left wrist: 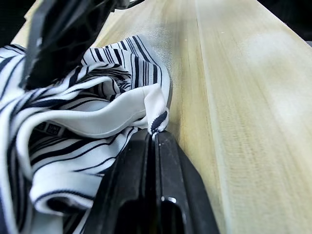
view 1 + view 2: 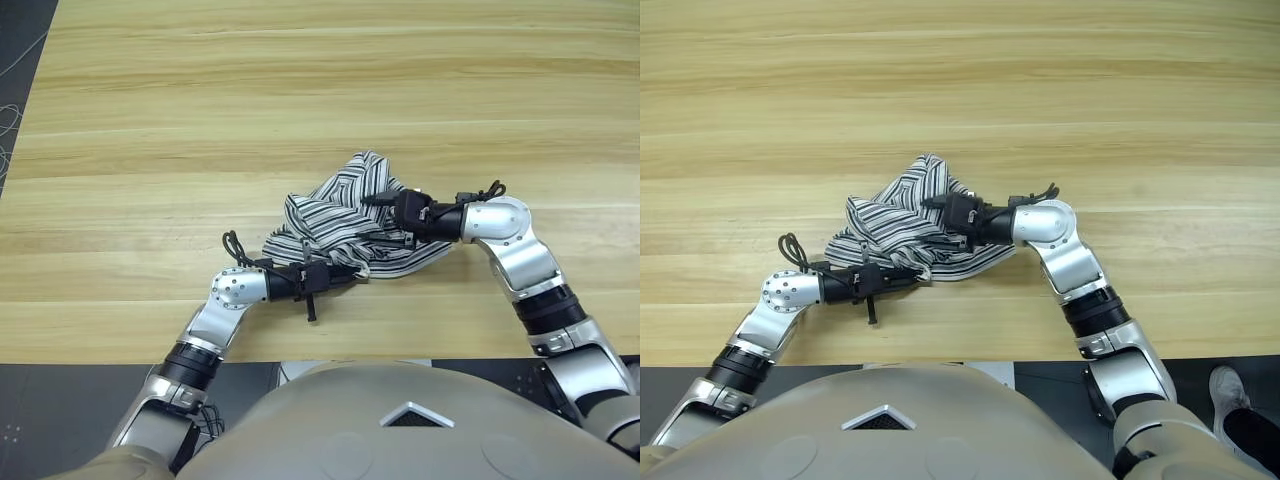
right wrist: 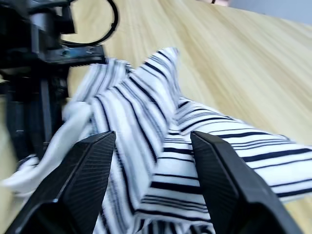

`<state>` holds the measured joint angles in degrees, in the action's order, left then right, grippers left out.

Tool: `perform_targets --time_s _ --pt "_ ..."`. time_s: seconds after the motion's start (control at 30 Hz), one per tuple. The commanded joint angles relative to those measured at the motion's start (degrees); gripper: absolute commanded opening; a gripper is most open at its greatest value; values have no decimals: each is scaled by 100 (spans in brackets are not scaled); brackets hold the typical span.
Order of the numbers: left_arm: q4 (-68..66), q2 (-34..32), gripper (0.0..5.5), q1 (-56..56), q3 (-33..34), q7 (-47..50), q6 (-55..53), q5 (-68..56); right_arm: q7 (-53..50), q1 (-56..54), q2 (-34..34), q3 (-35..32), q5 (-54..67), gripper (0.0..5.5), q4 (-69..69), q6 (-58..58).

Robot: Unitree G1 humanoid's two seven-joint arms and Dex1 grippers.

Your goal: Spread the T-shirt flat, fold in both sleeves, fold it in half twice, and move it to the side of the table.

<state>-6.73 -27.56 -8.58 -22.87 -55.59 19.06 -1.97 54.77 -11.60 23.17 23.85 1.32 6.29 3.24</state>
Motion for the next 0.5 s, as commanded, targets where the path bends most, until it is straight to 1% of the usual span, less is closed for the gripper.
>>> perform_targets --time_s 0.03,0.17,0.27,0.3,0.4,0.5 --pt "-319 -133 13 -68 -74 63 -148 236 -376 -232 41 138 -650 285 471 744" --pt "-383 -132 13 -31 -77 48 -102 230 -199 -74 81 253 -636 285 418 1071" --pt "-422 -143 13 -16 -77 38 -63 230 -329 -91 66 152 -642 285 298 1119" --pt "-429 -144 13 -12 -80 34 -55 229 -606 -209 61 103 -881 285 461 1230" --pt "-430 -145 13 -34 -72 54 -37 221 -1960 -959 136 123 -2054 285 1740 1651" --pt "-451 -129 13 -12 -80 59 -41 221 -2758 -1461 18 62 -2413 285 2898 1797"
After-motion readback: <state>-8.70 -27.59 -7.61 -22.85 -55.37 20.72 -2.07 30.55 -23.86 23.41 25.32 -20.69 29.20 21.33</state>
